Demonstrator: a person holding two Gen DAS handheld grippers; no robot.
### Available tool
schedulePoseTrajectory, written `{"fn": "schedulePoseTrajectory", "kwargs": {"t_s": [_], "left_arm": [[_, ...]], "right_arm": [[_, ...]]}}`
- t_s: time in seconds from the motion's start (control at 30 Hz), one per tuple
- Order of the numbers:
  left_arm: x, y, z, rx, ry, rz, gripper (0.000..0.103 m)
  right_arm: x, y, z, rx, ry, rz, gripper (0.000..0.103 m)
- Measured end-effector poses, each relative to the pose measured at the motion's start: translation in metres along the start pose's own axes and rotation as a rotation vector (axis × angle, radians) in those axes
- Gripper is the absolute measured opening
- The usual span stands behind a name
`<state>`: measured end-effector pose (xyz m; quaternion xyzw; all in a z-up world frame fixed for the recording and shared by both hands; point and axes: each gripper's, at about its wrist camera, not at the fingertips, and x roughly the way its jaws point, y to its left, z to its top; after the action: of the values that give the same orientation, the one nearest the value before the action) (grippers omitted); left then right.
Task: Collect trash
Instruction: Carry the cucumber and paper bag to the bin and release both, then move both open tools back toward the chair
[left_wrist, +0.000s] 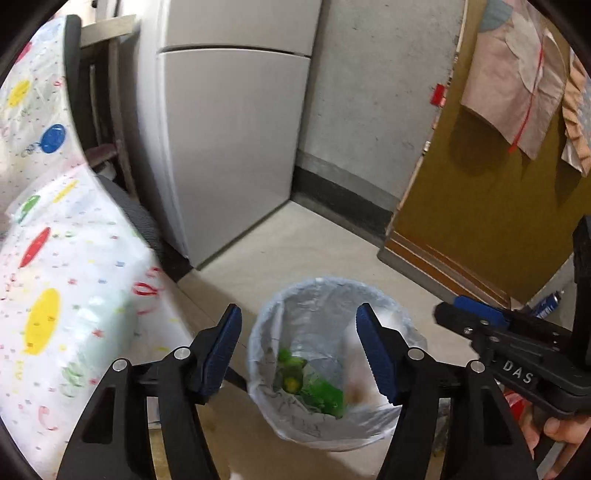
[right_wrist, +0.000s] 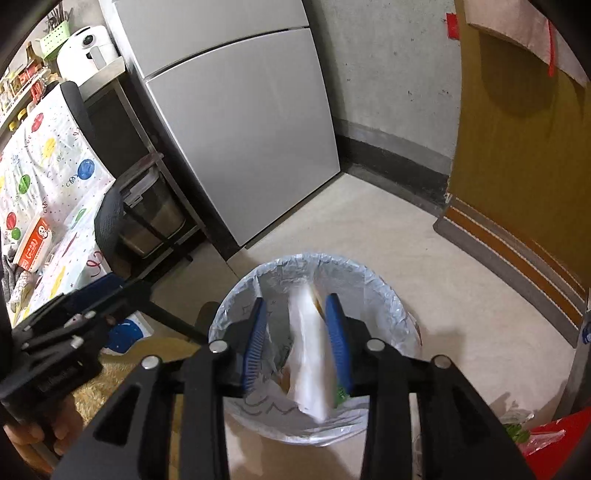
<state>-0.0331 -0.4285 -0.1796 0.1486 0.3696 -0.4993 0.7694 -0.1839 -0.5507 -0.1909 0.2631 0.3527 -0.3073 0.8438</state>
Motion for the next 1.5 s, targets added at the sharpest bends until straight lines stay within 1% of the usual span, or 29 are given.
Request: {"fn": "schedulePoseTrajectory", "kwargs": {"t_s": [0.17,0.23,0.33,0.4,0.47,0.57,0.63,0.73,0.8,0.87,0.93,1.03,1.1,1.13,1.17,1.23,1.27,1.37,1.43,1.5], "left_arm": [[-0.03,0.034,0.0,-0.069,-0.04,0.052,0.065],[-0.047,0.05,-0.003,-0.101,-0.058,0.078,0.065],[-0.074,0.07,-0.011,-0.134,-0.085,0.112,0.065],[-0.097,0.086,-0.022,-0.155,-0.104,0.158,0.065],[-0.114,0.099,-0.031,-0.176,-0.115,0.188,0.065],[-0.15,0.125,-0.049,-0.213,-0.138,0.242,0.065],[-0.176,0.142,-0.062,-0.234,-0.155,0.292,0.065],[-0.207,0.162,-0.076,-0.279,-0.163,0.363,0.066],[-0.225,0.178,-0.087,-0.319,-0.156,0.4,0.066],[-0.244,0.197,-0.099,-0.367,-0.145,0.464,0.066],[-0.258,0.215,-0.114,-0.405,-0.133,0.536,0.066],[-0.276,0.24,-0.13,-0.469,-0.123,0.601,0.066],[-0.288,0.258,-0.14,-0.514,-0.124,0.631,0.07],[-0.292,0.266,-0.143,-0.528,-0.125,0.647,0.079],[-0.298,0.274,-0.146,-0.543,-0.127,0.666,0.082],[-0.304,0.29,-0.147,-0.565,-0.128,0.687,0.082],[-0.307,0.297,-0.147,-0.573,-0.127,0.686,0.082],[-0.313,0.32,-0.143,-0.606,-0.138,0.68,0.082],[-0.314,0.334,-0.137,-0.61,-0.142,0.673,0.082],[-0.311,0.35,-0.126,-0.594,-0.14,0.672,0.082]], "right_arm": [[-0.026,0.016,0.007,-0.042,-0.065,-0.006,0.033],[-0.036,0.023,0.012,-0.053,-0.09,0.0,0.033],[-0.056,0.045,0.018,-0.081,-0.143,0.023,0.033],[-0.07,0.064,0.021,-0.111,-0.177,0.049,0.033],[-0.08,0.088,0.023,-0.146,-0.19,0.115,0.033],[-0.085,0.123,0.021,-0.203,-0.18,0.21,0.033],[-0.089,0.153,0.015,-0.257,-0.166,0.293,0.033],[-0.09,0.201,0.004,-0.351,-0.132,0.358,0.033],[-0.09,0.229,-0.005,-0.41,-0.12,0.38,0.033],[-0.089,0.261,-0.015,-0.469,-0.107,0.4,0.033],[-0.085,0.284,-0.02,-0.501,-0.087,0.418,0.033],[-0.08,0.313,-0.027,-0.533,-0.057,0.445,0.033],[-0.076,0.33,-0.03,-0.557,-0.044,0.447,0.033],[-0.074,0.337,-0.031,-0.567,-0.039,0.448,0.033],[-0.071,0.347,-0.03,-0.578,-0.033,0.448,0.035],[-0.066,0.362,-0.027,-0.588,-0.026,0.451,0.047],[-0.064,0.366,-0.026,-0.591,-0.023,0.455,0.05],[-0.056,0.386,-0.018,-0.612,-0.015,0.467,0.054],[-0.049,0.402,-0.011,-0.631,-0.019,0.475,0.062],[-0.041,0.415,-0.003,-0.641,-0.021,0.486,0.062]]}}
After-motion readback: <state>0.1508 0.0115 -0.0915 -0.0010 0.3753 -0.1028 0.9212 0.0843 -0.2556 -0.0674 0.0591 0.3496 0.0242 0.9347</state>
